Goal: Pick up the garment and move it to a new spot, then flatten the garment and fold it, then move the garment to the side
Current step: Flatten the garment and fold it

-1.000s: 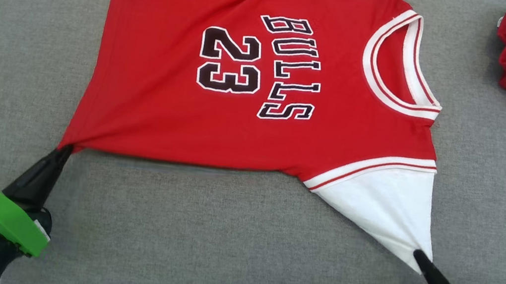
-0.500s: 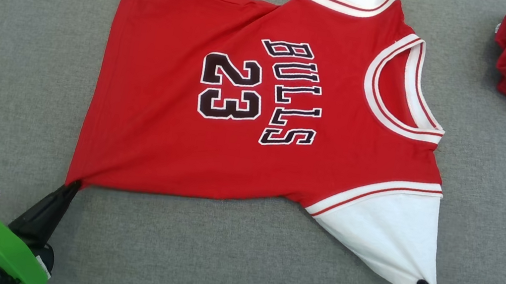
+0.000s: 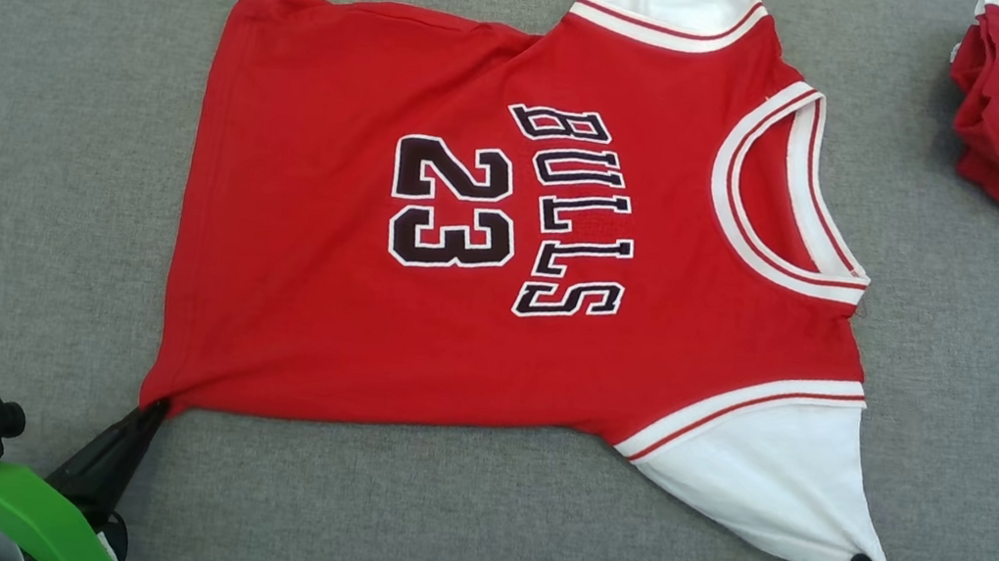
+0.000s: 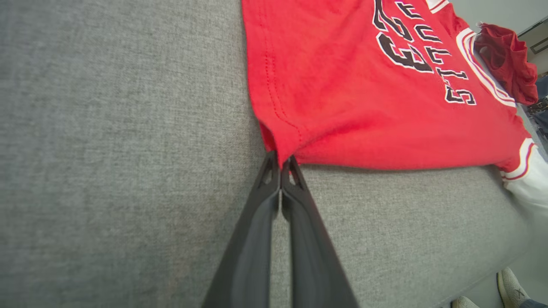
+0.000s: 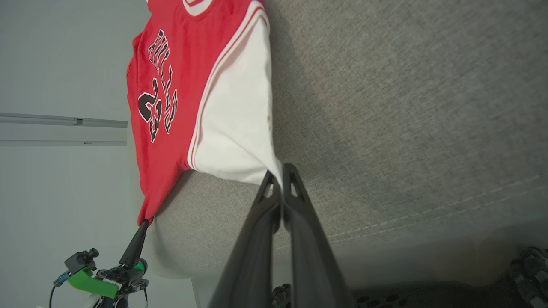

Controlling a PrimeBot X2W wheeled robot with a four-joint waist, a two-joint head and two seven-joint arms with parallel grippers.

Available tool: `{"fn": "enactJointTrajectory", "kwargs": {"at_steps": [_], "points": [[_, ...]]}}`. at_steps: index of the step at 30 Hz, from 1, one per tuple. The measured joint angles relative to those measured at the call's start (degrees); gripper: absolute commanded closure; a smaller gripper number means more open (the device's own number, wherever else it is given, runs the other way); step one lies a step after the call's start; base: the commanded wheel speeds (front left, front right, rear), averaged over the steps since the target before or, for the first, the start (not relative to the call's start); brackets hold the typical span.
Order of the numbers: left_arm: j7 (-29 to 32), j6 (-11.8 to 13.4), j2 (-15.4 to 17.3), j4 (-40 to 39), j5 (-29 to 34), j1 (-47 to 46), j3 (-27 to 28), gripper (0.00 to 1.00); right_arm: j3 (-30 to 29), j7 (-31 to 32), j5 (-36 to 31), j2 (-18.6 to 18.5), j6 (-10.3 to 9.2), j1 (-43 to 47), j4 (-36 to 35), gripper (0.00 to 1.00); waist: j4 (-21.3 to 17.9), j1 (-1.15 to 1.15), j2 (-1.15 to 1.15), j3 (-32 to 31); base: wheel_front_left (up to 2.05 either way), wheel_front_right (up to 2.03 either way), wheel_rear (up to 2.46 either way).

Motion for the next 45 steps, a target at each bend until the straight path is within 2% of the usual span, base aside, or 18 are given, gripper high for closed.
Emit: {"fn": "enactJointTrajectory", "kwargs": {"at_steps": [5, 7, 12, 13, 14, 15, 16, 17, 18, 19, 24, 29, 32, 37, 45], "points": [[-0.3, 0.0, -1.0, 1.7, 0.0, 0.0, 0.0, 1.00, 1.5, -1.7, -2.7, 0.5, 0.73, -1.8, 1.6, 1.00, 0.3, 0.00, 0.00, -1.2, 0.00, 0.00, 0.00], [-0.3, 0.0, -1.5, 2.1, 0.0, 0.0, 0.0, 0.90, 2.2, -2.1, -3.4, 0.6, 0.86, -1.8, 2.6, 1.00, 0.4, 0.00, 0.00, -1.7, 0.00, 0.00, 0.00], [-0.3, 0.0, -1.7, 3.4, 0.5, 0.0, -0.8, 0.50, 3.5, -3.0, -5.5, 0.8, 0.96, -2.1, 4.5, 1.00, 0.5, 0.00, 0.00, -2.7, 0.00, 0.00, 0.00], [-0.3, 0.0, -1.8, 3.6, 0.7, 0.0, -0.9, 0.20, 4.1, -3.1, -6.0, 0.9, 1.23, -2.2, 5.0, 1.00, 0.6, 0.00, 0.00, -3.0, 0.00, 0.00, 0.00], [-0.3, 0.0, -1.8, 3.8, 0.7, 0.0, -0.9, 0.04, 4.6, -3.3, -6.9, 0.8, 1.44, -2.5, 5.3, 0.93, 0.6, 0.00, 0.00, -3.2, 0.00, 0.00, 0.00], [-0.3, 0.0, -1.9, 4.1, 0.7, 0.0, -0.9, 0.00, 4.9, -3.6, -7.7, 0.7, 1.58, -2.8, 5.7, 0.80, 0.6, 0.00, 0.00, -3.5, 0.00, 0.00, 0.00], [-0.3, 0.0, -1.9, 4.4, 0.9, 0.0, -1.0, 0.00, 5.2, -4.1, -8.9, 0.6, 1.86, -3.2, 5.9, 0.75, 0.6, 0.00, 0.00, -3.7, 0.00, 0.00, 0.00], [-0.3, 0.0, -2.0, 4.8, 1.1, 0.0, -1.0, 0.00, 5.5, -4.6, -10.3, 0.3, 1.91, -3.7, 6.2, 0.57, 0.5, 0.00, 0.00, -3.9, 0.00, 0.00, 0.00], [-0.3, 0.0, -2.1, 5.1, 1.2, 0.0, -1.1, 0.00, 5.8, -5.0, -11.6, -0.1, 1.96, -4.2, 6.6, 0.33, 0.5, 0.00, 0.00, -4.2, 0.00, 0.00, 0.00], [-0.3, 0.0, -2.3, 5.3, 1.2, 0.0, -1.2, 0.00, 6.0, -5.6, -12.9, -0.3, 2.13, -4.5, 6.8, 0.01, 0.4, 0.00, 0.00, -4.4, 0.00, 0.00, 0.00], [-0.3, 0.0, -3.4, 5.7, 1.9, 0.0, -2.4, 0.00, 8.1, -7.9, -19.3, -1.5, 2.38, -6.2, 8.3, 0.00, 0.0, 0.00, 0.00, -5.4, 0.00, 0.00, 0.00], [-0.3, 0.0, -3.4, 7.2, 2.4, 0.1, -1.4, 0.00, 10.7, -8.6, -26.6, -4.6, 2.34, -6.4, 9.3, 0.00, -0.3, 0.00, 0.00, -6.4, 0.00, 0.00, 0.00], [-0.3, 0.3, -3.4, 6.9, 3.0, 0.1, 2.6, 0.00, 10.6, -10.7, -31.3, -6.8, 2.10, -6.2, 8.7, 0.00, -0.4, 0.00, 0.00, -6.8, 0.00, 0.00, 0.00], [-0.3, 2.8, -4.2, 4.5, 7.2, 0.1, 10.9, 0.00, 7.8, -18.4, -38.8, -7.2, -0.23, -7.6, 5.5, 0.00, 0.0, 0.00, 0.00, -7.7, 0.00, 0.00, 0.00], [-0.3, 5.4, -7.5, -0.3, 16.0, 0.1, 16.3, 0.00, 7.2, -26.4, -45.3, -6.2, -1.86, -10.9, 4.1, 0.00, 1.8, 0.00, 0.00, -10.1, 0.00, 0.00, 0.00]]}}
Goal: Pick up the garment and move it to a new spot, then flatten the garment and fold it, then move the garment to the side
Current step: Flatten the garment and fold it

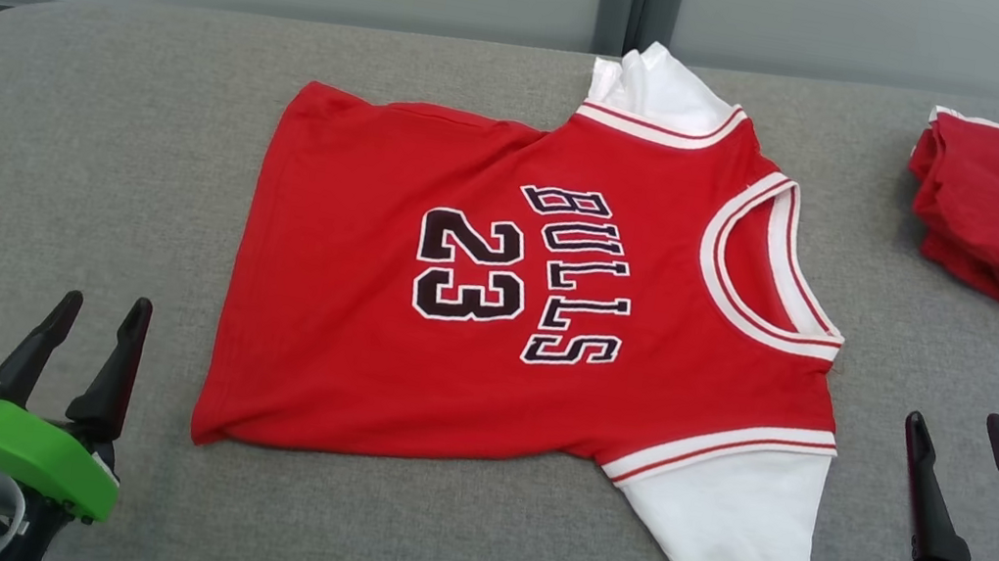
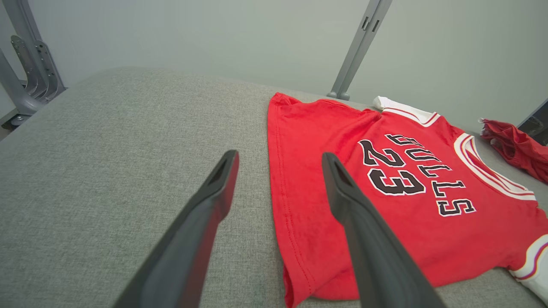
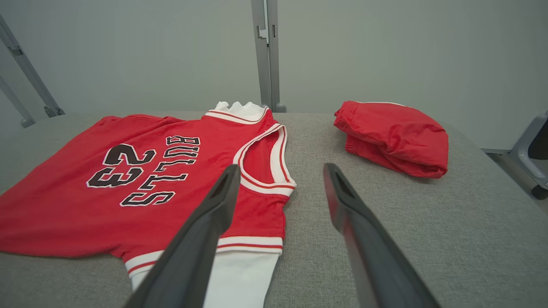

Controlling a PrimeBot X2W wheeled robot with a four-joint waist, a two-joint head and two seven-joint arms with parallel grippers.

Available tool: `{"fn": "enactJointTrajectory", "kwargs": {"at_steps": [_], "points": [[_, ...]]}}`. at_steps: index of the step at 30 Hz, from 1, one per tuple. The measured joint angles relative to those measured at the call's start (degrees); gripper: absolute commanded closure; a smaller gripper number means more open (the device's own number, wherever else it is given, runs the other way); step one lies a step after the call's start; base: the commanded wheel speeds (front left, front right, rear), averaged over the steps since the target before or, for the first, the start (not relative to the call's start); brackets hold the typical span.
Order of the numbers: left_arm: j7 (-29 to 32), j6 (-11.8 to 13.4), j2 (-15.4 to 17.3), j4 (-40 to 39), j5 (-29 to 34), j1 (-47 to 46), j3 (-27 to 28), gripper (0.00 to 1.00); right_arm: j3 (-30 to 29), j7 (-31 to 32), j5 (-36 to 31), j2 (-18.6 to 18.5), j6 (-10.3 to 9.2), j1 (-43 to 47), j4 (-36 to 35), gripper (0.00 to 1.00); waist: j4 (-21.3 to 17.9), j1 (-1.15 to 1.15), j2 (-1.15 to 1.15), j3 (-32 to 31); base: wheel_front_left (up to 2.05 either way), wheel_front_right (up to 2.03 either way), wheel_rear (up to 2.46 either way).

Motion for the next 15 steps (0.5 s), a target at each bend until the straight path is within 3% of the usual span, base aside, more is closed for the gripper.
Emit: {"fn": "enactJointTrajectory", "kwargs": {"at_steps": [15], "points": [[0.0, 0.3, -3.5, -2.7, 6.2, 8.6, 3.1, 0.00, -1.5, -6.6, -3.2, 3.5, -1.35, 0.0, 5.5, 0.00, 4.8, 0.00, 0.00, -5.1, 0.00, 0.00, 0.00]]}}
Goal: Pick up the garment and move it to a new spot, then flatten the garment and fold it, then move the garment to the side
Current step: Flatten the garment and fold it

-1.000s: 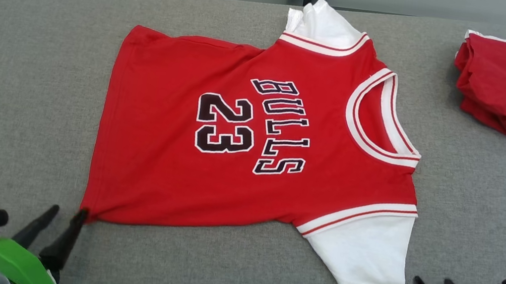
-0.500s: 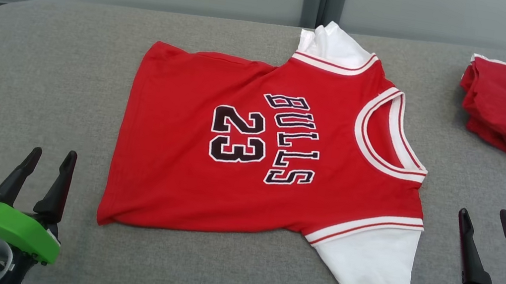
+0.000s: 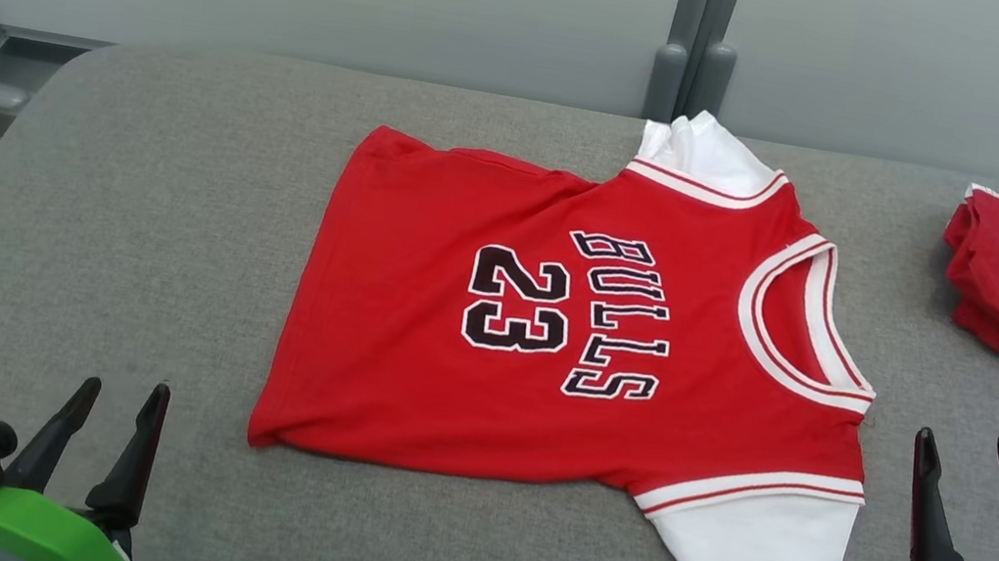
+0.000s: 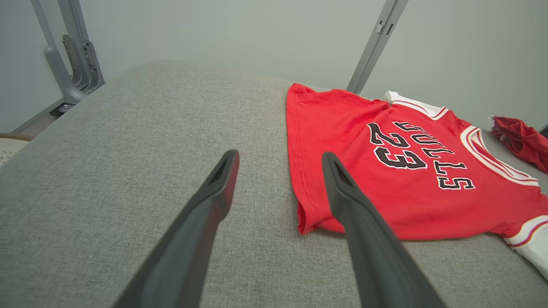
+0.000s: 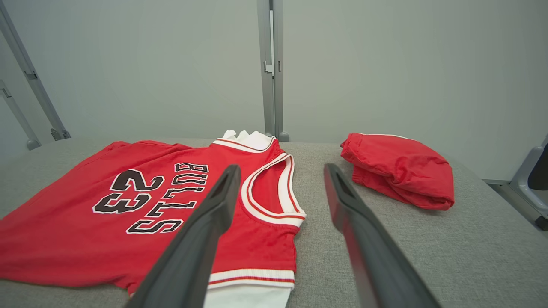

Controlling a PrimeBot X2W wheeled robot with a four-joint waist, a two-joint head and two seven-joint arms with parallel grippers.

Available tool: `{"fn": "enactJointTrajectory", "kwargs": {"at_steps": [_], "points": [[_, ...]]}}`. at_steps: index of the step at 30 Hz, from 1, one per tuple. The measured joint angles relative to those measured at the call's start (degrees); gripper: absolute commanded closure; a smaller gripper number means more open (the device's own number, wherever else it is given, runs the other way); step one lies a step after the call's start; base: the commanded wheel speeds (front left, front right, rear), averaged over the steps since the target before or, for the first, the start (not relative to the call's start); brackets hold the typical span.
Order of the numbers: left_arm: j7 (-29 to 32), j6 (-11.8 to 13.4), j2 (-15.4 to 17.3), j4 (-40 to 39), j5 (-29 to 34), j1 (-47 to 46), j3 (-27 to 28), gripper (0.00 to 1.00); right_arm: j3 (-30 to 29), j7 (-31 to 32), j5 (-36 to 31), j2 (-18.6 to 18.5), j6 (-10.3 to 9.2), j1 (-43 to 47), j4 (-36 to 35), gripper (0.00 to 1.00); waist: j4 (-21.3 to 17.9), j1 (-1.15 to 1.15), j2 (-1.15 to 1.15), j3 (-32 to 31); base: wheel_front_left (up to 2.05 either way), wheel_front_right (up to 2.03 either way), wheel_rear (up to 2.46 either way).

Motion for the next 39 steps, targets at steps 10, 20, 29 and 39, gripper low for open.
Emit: {"fn": "enactJointTrajectory", "kwargs": {"at_steps": [10, 20, 29, 39], "points": [[0.0, 0.0, -1.1, -2.1, 2.5, 3.5, 2.1, 0.00, 1.8, -0.5, -0.9, 1.3, -0.01, 0.1, 3.4, 0.00, 0.2, 0.00, 0.00, -1.0, 0.00, 0.00, 0.00], [0.0, -1.8, -3.1, -2.1, 2.6, 4.3, 1.2, 0.00, 5.1, 1.5, -0.9, 2.6, 0.22, 4.8, 8.5, 0.00, -1.2, 0.00, 0.00, 1.2, 0.00, 0.00, 0.00], [0.0, -3.2, -4.1, 0.9, 2.0, 4.2, 1.5, 0.00, 7.4, 3.1, -0.1, 3.8, 1.45, 4.3, 14.2, 0.00, -2.9, 0.00, 0.00, 4.8, 0.00, 0.00, 0.00], [0.0, -4.4, -5.2, 4.7, 2.0, -0.1, -1.2, 0.00, 8.7, 4.8, 1.5, 6.1, 3.15, 0.5, 19.3, 0.55, -4.1, 0.00, 0.00, 8.0, 0.00, 0.00, 0.00]]}}
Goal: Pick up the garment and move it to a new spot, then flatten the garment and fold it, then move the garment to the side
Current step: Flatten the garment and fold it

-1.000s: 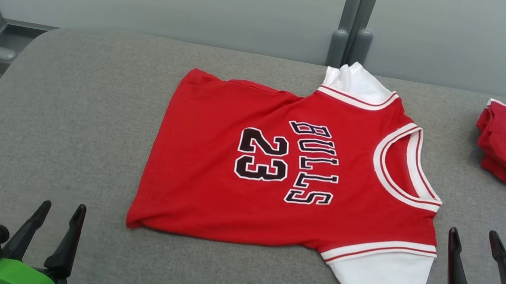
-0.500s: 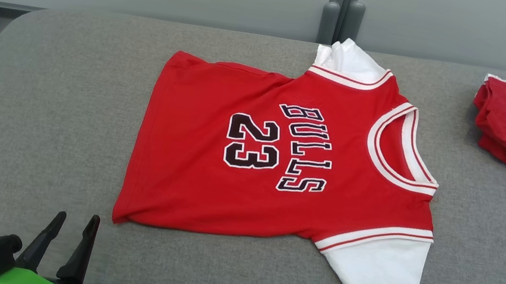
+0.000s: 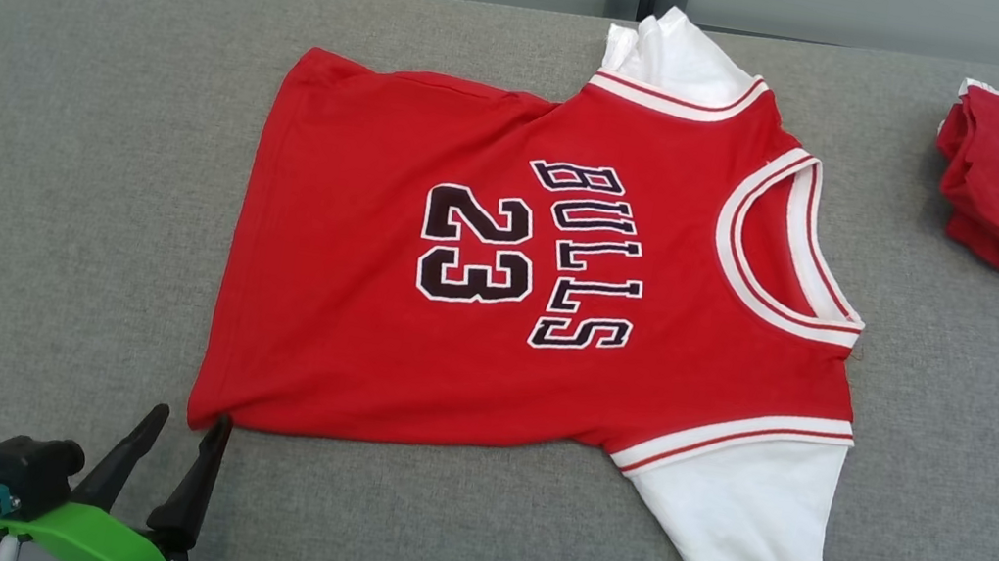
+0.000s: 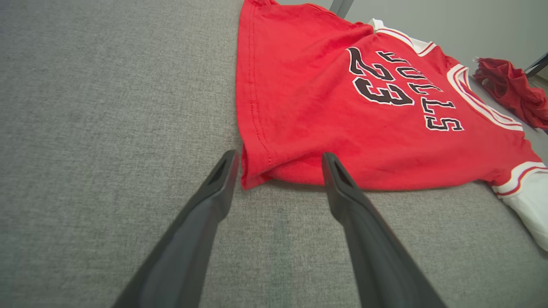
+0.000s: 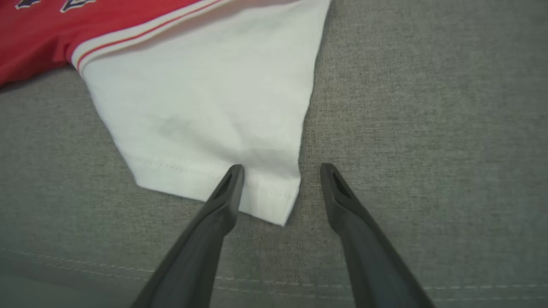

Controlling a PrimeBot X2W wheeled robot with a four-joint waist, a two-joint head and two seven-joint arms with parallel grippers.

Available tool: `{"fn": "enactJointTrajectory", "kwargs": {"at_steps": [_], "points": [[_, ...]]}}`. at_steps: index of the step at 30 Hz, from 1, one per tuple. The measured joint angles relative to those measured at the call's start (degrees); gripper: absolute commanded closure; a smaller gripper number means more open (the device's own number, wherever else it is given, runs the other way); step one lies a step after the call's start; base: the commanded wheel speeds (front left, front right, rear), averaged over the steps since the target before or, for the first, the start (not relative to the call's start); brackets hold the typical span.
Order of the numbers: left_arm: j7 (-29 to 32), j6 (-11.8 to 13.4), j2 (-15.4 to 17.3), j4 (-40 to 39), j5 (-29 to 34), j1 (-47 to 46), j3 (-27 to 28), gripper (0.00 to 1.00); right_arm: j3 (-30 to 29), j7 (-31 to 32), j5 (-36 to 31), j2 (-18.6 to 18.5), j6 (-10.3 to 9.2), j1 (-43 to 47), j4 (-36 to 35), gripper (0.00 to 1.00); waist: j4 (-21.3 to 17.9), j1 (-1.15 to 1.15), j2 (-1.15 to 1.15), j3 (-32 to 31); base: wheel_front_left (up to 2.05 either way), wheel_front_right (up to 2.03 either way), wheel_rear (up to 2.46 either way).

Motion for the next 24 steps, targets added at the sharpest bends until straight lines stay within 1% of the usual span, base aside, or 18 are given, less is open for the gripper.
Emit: {"fn": "enactJointTrajectory", "kwargs": {"at_steps": [1, 2, 3, 6, 8, 9, 12, 14, 17, 22, 24], "points": [[0.0, 0.0, -0.1, 0.4, 0.0, -0.5, -0.2, 0.00, 0.3, 0.1, 0.2, 0.3, 0.19, -0.1, 0.4, 0.64, 0.0, 0.00, 0.00, 0.2, 0.00, 0.00, 0.00], [0.0, -0.1, -0.2, 0.8, 0.0, -1.0, -0.4, 0.00, 0.4, 0.1, 0.3, 0.4, 0.47, -0.3, 0.6, 0.76, 0.1, 0.00, 0.00, 0.4, 0.00, 0.00, 0.00], [0.0, -0.2, -0.3, 1.5, 0.0, -1.3, -0.5, 0.00, 0.4, 0.2, 0.5, 0.5, 0.89, -0.6, 0.9, 1.00, 0.2, 0.00, 0.00, 0.6, 0.00, 0.00, 0.00], [0.1, -0.2, -0.5, 3.6, -0.1, -1.7, -0.7, 0.00, 0.5, 0.5, 2.6, 0.6, 2.45, -1.4, 1.5, 1.00, 0.3, 0.00, 0.00, 0.8, 0.00, 0.00, 0.00], [0.2, -0.6, -0.5, 4.7, -0.5, -1.8, -0.9, 0.00, 0.3, 0.5, 3.2, 1.1, 2.52, -1.9, 1.8, 1.00, 0.3, 0.00, 0.00, 0.9, 0.00, 0.00, 0.00], [0.2, -0.7, -0.5, 5.2, -0.8, -1.8, -0.9, 0.00, 0.3, 0.5, 3.3, 1.1, 2.89, -2.0, 1.9, 1.00, 0.2, 0.00, 0.00, 0.9, 0.00, 0.00, 0.00], [0.1, -0.7, -0.5, 6.2, -1.1, -2.0, -0.8, 0.00, -0.4, 0.5, 3.8, 1.2, 3.02, -2.3, 1.9, 1.00, -0.3, 0.00, 0.00, 1.1, 0.00, 0.00, 0.00], [0.1, -0.7, -0.6, 7.3, -1.3, -2.6, -0.9, 0.00, -0.7, 0.5, 4.1, 1.4, 3.50, -2.9, 2.0, 1.00, -0.6, 0.00, 0.00, 1.2, 0.00, 0.00, 0.00], [0.1, -0.8, -0.6, 7.8, -1.8, -4.1, -1.1, 0.00, -1.3, 0.5, 4.3, 1.2, 3.55, -4.3, 1.8, 1.00, -1.1, 0.00, 0.00, 1.4, 0.00, 0.00, 0.00], [0.2, -1.3, -1.7, 9.7, -2.1, -5.5, -3.4, 0.00, -2.2, 0.2, 4.5, 0.6, 3.61, -5.8, 1.6, 1.00, -1.7, 0.00, 0.00, 1.6, 0.00, 0.00, 0.00], [0.2, -1.3, -2.0, 10.6, -2.7, -5.6, -4.1, 0.00, -2.2, 0.2, 4.5, 0.5, 3.97, -5.8, 1.7, 1.00, -1.9, 0.00, 0.00, 1.6, 0.00, 0.00, 0.00]]}}
